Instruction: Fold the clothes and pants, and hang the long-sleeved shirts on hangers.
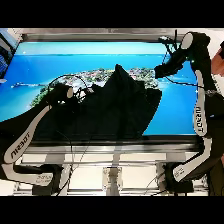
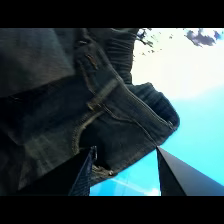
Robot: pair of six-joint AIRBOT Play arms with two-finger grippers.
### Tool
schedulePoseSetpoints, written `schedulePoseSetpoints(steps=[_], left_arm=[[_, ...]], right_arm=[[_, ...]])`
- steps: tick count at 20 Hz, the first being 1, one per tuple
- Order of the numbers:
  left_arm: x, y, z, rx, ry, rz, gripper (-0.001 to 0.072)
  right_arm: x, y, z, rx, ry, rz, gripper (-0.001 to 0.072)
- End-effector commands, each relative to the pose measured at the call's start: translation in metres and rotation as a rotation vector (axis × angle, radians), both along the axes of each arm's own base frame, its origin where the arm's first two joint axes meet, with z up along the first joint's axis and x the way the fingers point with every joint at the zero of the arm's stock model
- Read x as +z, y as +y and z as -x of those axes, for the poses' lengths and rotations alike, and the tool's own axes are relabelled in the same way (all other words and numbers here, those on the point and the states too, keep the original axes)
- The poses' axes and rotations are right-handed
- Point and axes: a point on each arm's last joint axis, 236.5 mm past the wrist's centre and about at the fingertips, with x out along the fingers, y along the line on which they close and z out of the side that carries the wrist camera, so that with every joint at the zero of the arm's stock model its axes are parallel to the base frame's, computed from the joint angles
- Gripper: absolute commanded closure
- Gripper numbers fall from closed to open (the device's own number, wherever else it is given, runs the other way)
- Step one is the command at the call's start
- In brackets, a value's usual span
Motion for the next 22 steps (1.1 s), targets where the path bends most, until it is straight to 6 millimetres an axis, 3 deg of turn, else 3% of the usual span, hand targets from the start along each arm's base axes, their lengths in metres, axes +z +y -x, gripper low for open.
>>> schedulePoseSetpoints(steps=[1,3,4,7,9,13,15,16,18,20,22], left_arm=[[-0.015,-0.002,-0.002,-0.009,0.012,-0.002,0.0440],[-0.016,-0.005,-0.004,-0.005,0.001,0.005,0.0646],[-0.015,-0.008,-0.006,0.007,-0.010,0.017,0.0685],[-0.001,-0.013,-0.012,0.040,-0.050,0.052,0.0685],[0.019,-0.011,-0.011,0.073,-0.076,0.066,0.0685],[0.082,0.008,0.010,0.178,-0.109,0.085,0.0685],[0.124,0.027,0.008,0.274,-0.202,0.126,0.0685],[0.146,0.043,0.002,0.359,-0.268,0.158,0.0685],[0.195,0.098,-0.017,0.653,-0.439,0.236,0.0686],[0.245,0.177,-0.031,1.050,-0.635,0.358,0.0686],[0.284,0.253,-0.031,1.379,-0.809,0.481,0.0686]], right_arm=[[0.000,-0.009,0.003,-0.033,0.017,-0.006,0.0265],[0.000,-0.009,0.003,-0.033,0.017,-0.007,0.0266],[0.000,-0.009,0.003,-0.033,0.017,-0.007,0.0265],[0.000,-0.009,0.003,-0.033,0.017,-0.007,0.0265],[0.000,-0.009,0.003,-0.033,0.018,-0.007,0.0266],[-0.017,-0.008,0.011,-0.031,0.067,-0.008,0.0266],[-0.031,-0.008,0.014,-0.030,0.093,-0.007,0.0266],[-0.037,-0.008,0.013,-0.029,0.090,-0.007,0.0266],[-0.050,-0.004,0.009,-0.014,0.081,-0.022,0.0266],[-0.066,0.007,0.009,-0.009,0.088,-0.067,0.0266],[-0.082,0.015,0.010,-0.003,0.094,-0.103,0.0266]])
